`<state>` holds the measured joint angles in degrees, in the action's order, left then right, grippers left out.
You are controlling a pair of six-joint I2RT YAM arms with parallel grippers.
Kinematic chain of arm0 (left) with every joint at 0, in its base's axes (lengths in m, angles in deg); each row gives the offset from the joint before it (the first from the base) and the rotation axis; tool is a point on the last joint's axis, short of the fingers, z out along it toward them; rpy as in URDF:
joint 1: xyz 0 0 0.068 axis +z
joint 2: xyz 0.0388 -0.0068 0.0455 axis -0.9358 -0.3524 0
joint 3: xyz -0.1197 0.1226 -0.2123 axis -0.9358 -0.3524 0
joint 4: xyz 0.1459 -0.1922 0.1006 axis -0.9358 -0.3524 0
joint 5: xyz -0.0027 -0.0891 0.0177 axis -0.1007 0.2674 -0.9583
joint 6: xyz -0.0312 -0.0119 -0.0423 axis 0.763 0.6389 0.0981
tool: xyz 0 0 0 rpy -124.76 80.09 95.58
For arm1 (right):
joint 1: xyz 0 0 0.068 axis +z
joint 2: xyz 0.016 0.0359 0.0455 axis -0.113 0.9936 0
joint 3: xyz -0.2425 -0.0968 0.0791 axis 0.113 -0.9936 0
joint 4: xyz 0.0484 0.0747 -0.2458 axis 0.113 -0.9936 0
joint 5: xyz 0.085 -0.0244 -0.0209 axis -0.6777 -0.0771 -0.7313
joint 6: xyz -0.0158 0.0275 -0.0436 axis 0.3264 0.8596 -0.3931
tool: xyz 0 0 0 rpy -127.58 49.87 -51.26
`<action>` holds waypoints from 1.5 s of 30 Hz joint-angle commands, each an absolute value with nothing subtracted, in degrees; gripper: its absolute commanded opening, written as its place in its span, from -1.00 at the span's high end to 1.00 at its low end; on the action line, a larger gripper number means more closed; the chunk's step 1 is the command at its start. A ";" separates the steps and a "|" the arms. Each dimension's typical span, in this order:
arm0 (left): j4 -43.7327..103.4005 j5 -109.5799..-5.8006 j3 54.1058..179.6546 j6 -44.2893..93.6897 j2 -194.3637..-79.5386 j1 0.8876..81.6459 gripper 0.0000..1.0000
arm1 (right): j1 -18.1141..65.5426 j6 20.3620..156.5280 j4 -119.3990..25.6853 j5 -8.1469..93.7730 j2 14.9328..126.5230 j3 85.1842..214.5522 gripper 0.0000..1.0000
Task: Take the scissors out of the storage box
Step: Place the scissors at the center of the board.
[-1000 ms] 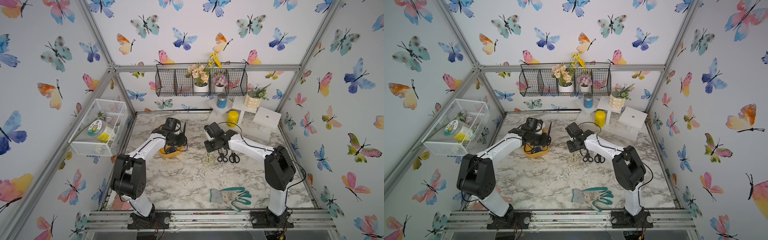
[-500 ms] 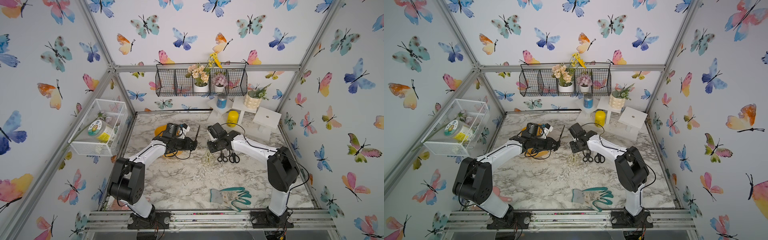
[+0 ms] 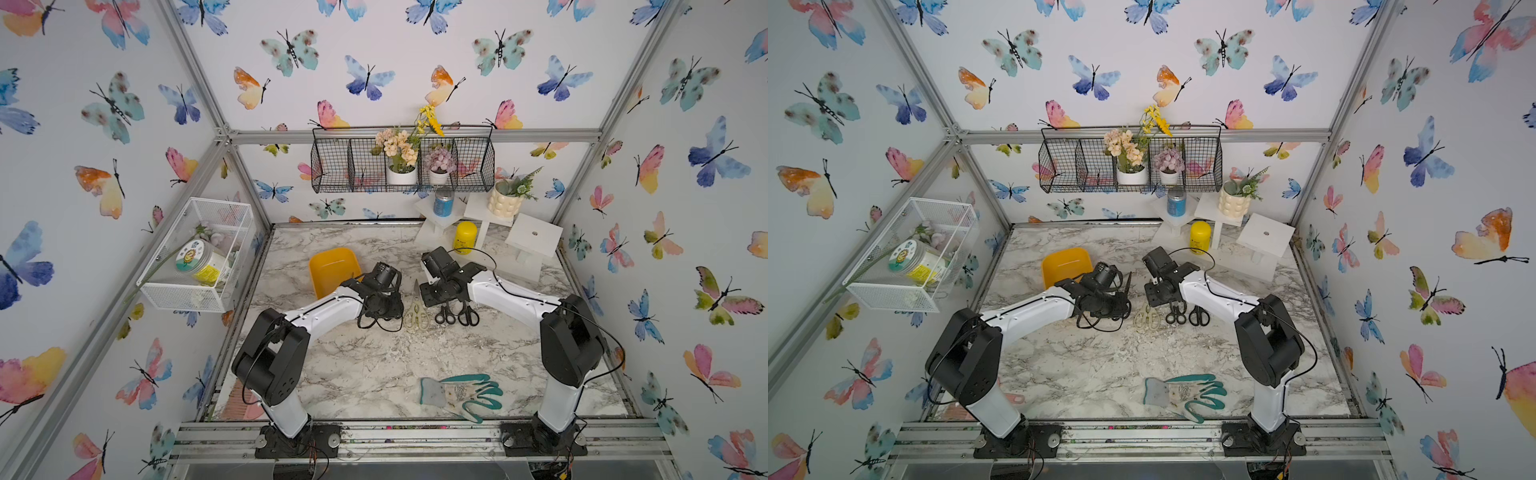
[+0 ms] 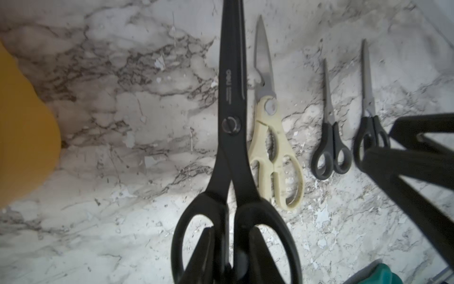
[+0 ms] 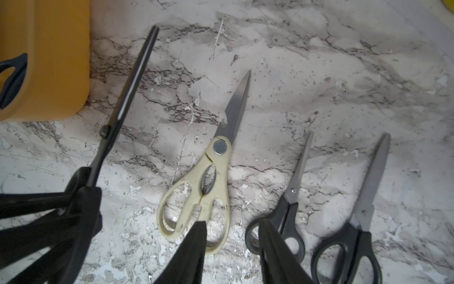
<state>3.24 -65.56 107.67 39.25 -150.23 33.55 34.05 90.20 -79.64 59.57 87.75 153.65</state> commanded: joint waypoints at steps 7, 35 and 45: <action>2.70 -74.23 105.02 44.45 -152.57 33.86 0.80 | 33.85 92.46 -79.03 60.45 83.85 150.31 0.19; 3.80 -69.94 108.63 42.26 -159.60 32.70 0.34 | 33.86 92.42 -78.00 60.39 84.16 149.93 0.19; 2.58 -67.67 113.06 42.95 -152.91 33.17 0.34 | 33.85 91.21 -78.03 60.63 83.82 149.73 0.19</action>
<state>4.07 -69.65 110.10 42.75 -157.27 32.90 34.05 92.25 -78.55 59.54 85.13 149.95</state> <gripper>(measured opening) 0.331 0.406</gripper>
